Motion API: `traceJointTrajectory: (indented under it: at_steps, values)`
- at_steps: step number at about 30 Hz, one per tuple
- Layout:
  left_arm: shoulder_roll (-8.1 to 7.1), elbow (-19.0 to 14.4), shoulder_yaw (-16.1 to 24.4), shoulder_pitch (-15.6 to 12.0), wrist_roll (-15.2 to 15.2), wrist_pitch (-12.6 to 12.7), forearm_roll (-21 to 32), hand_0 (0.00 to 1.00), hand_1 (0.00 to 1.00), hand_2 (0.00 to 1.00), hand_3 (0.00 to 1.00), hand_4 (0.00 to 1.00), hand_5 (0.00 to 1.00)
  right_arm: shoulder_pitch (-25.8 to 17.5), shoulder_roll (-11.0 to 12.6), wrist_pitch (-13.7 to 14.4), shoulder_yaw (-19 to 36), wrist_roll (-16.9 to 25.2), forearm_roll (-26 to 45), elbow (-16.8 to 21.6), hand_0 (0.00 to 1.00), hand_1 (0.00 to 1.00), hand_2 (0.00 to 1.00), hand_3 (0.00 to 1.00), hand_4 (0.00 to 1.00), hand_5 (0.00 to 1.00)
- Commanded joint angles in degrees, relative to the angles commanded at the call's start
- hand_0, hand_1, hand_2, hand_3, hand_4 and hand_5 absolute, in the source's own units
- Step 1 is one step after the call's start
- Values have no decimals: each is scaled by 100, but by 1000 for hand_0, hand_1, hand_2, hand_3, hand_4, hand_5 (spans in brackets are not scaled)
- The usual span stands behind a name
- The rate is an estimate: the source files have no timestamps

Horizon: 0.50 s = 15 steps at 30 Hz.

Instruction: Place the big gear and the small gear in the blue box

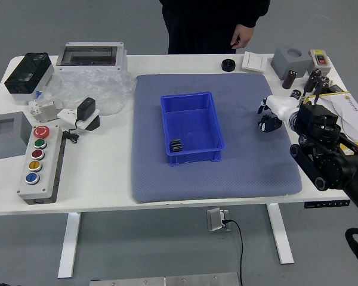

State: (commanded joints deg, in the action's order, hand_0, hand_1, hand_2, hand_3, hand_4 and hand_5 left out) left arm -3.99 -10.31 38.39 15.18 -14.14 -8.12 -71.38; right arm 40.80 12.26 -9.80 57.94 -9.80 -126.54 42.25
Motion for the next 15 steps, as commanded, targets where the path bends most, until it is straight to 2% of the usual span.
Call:
traceJointTrajectory:
  at_steps: [12, 15]
  values:
    - [22, 0, -21, 3, 0, -2, 6, 791, 760, 756, 679, 551, 254, 74, -133, 68, 117, 55, -4, -414, 799, 728, 795, 696, 599, 179]
    - [28, 0, -29, 5, 2, -3, 7, 791, 760, 755, 678, 551, 254, 80, -157, 132, 138, 69, -25, -465, 781, 704, 773, 687, 590, 175]
